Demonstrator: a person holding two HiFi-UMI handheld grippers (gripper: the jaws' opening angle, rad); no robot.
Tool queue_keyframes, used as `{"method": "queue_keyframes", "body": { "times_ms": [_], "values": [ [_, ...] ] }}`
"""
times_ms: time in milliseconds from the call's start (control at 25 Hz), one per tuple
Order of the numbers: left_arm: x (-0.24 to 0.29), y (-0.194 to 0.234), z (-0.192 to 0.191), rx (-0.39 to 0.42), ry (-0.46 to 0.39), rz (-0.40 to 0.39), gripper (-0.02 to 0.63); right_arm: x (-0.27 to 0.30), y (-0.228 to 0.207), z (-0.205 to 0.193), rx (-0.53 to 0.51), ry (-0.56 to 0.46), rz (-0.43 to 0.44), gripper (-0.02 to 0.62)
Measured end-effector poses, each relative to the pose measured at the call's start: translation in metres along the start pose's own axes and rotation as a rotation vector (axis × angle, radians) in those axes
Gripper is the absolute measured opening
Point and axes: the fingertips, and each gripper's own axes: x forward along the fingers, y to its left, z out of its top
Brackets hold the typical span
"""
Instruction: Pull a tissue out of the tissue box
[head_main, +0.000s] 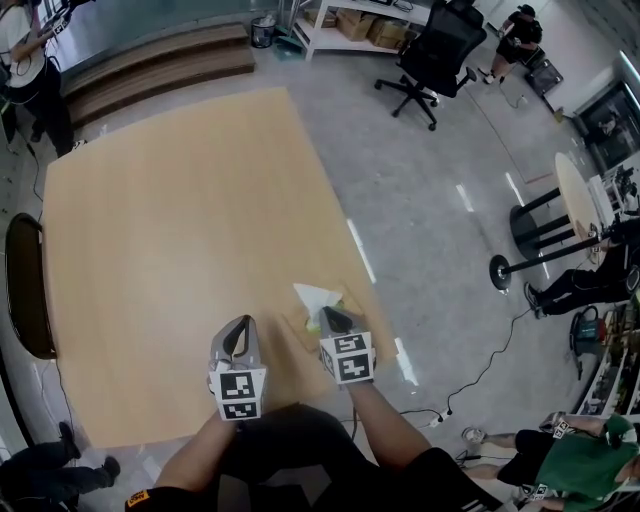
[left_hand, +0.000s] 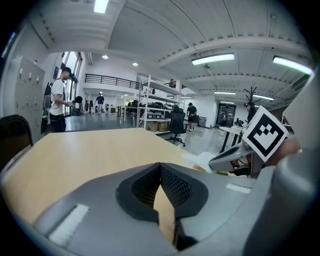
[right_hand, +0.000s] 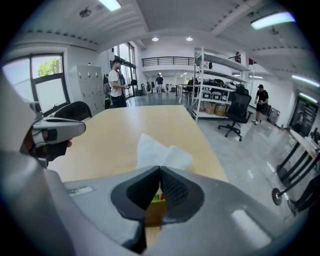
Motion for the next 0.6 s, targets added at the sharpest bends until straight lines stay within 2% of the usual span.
{"method": "queue_keyframes", "body": {
  "times_ms": [280, 600],
  "values": [
    [-0.015, -0.01, 0.006, 0.017, -0.037, 0.008, 0.018, -0.032, 0.007, 0.036, 0.024, -0.159, 0.011, -0.003],
    [-0.047, -0.023, 0.013, 0.031, -0.093, 0.038, 0.018, -0.086, 0.025, 0.064, 0.0, -0.331, 0.051, -0.003]
  ]
}}
